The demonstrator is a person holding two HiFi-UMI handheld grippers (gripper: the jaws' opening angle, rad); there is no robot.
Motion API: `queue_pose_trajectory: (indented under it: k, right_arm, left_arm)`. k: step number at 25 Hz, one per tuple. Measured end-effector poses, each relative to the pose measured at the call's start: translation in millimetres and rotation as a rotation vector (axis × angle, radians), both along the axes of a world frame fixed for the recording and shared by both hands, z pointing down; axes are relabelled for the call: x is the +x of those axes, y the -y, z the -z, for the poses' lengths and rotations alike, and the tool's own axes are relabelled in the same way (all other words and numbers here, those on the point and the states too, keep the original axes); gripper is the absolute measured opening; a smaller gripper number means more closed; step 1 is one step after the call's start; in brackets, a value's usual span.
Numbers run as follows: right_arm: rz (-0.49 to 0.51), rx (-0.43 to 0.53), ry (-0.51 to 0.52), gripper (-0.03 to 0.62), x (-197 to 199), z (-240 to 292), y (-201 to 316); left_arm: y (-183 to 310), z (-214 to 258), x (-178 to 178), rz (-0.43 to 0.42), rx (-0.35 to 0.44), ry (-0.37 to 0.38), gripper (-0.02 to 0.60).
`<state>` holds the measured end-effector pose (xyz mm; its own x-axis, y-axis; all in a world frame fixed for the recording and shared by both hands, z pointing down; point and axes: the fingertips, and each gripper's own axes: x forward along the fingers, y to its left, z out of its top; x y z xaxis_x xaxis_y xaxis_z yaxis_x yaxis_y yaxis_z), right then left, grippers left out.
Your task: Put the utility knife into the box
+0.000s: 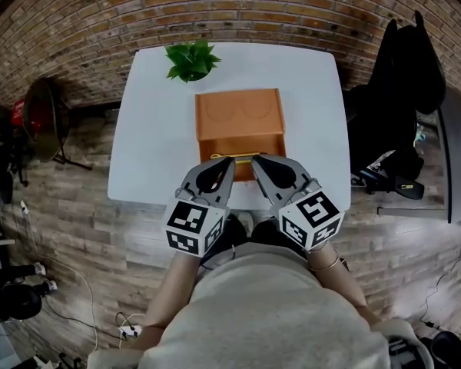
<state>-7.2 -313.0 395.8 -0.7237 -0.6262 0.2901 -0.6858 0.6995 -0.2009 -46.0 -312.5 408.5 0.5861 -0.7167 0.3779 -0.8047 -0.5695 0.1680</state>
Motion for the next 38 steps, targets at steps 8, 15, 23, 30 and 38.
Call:
queue_pose_trajectory:
  k: [8, 15, 23, 30, 38]
  right_arm:
    - [0.005, -0.005, 0.004, -0.002, -5, -2, -10]
    - [0.005, -0.006, -0.005, -0.002, -9, -3, -11]
    - [-0.016, -0.013, -0.010, -0.002, -6, -4, -12]
    - [-0.017, -0.032, -0.010, -0.002, -3, -9, -17]
    - [-0.030, -0.048, -0.017, -0.002, 1, -16, -18]
  left_arm:
    - [-9, -2, -5, 0.000, -0.009, -0.010, 0.008]
    - [-10, -6, -11, 0.017, -0.029, -0.009, 0.008]
    - [-12, -13, -10, -0.005, -0.059, 0.002, 0.008]
    - [-17, -16, -5, -0.019, -0.066, 0.000, 0.008]
    - [-17, -18, -9, -0.006, -0.072, -0.005, 0.008]
